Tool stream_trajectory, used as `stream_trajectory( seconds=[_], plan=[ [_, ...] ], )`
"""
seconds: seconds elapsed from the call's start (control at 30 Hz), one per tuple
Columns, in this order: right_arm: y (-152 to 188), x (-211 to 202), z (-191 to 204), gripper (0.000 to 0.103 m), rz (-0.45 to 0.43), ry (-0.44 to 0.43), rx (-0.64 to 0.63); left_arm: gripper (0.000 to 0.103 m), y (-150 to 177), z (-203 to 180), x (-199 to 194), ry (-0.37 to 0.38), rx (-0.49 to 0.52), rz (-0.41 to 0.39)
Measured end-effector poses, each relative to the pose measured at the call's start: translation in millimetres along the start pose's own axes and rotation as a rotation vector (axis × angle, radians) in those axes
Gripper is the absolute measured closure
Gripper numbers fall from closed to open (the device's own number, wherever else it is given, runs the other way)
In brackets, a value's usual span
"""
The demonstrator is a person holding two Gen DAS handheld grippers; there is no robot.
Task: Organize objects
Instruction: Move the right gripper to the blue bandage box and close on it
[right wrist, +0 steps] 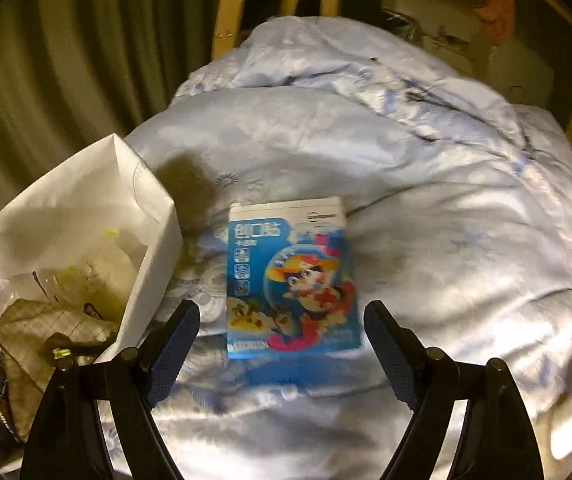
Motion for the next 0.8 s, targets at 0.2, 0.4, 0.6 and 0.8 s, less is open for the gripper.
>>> stream_trajectory(
  seconds=[0.2,0.4,0.6,0.8],
  plan=[
    [20,26,-13,0.019,0.082,-0.043,0.051,0.027,1,9,-6,0.018,-0.039,-0.021],
    [28,22,-12,0.017,0.05,-0.029,0.048,0.027,2,10,-5,0.018,-0.046,-0.018],
    [38,28,1,0.017,0.054,0.114,-0.093,0.027,4,11,-9,0.018,-0.052,-0.029],
    [40,39,-8,0.016,0.061,0.174,-0.084,0.027,7,12,-10,0.012,-0.052,-0.028]
  ],
)
Point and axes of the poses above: each gripper's, at about its wrist camera, not at the fingertips, and x roughly the way its jaws point, z to its left, y to its underside, the point moved 8 cm from there along x, roughly the way its jaws point, and after that the axes turned 7 degrees about x, right-handed, at the moved point
